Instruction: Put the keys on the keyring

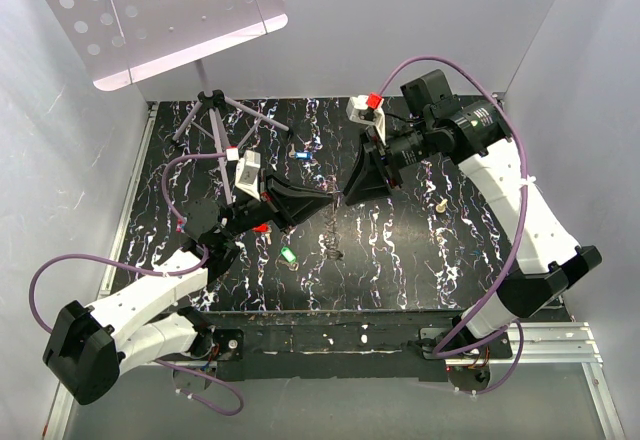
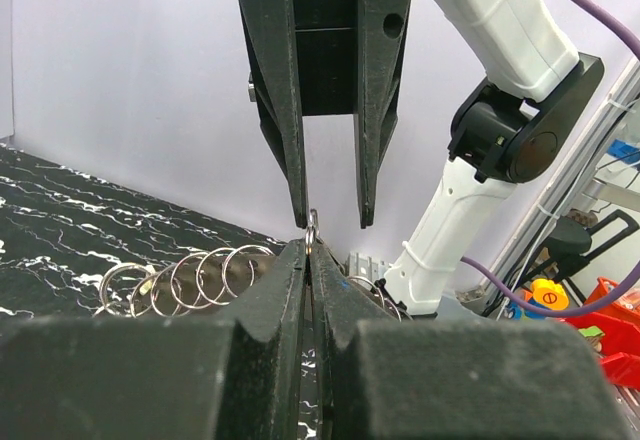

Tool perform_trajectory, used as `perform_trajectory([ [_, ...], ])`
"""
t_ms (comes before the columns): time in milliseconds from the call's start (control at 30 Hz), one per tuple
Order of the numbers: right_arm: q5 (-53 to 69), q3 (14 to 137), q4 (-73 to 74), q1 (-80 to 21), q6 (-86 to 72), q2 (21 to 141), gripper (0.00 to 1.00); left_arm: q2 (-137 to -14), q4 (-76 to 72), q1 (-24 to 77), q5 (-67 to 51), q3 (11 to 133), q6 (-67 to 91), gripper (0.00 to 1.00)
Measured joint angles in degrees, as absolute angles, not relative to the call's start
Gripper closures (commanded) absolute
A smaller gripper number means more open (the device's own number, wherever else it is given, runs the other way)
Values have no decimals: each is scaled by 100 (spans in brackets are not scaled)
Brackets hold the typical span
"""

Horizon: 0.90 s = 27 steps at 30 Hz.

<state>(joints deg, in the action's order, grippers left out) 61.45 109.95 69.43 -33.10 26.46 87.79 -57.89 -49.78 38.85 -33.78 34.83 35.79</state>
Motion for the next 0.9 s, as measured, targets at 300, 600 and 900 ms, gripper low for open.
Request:
perform_trajectory([
  [300,6106,11006,6840,-3380,2482,8831,80,-5787,-4875,3913,-3363,3485,3562,100],
  [600,5970,11006,6733,-3415,2381,8875,99,-5784,-4801,3913,-3358,3485,3557,100],
  [900,5920,10945,6626,-3420,2279,8858,99,-5706,-4803,3913,-3262,3483,3555,100],
])
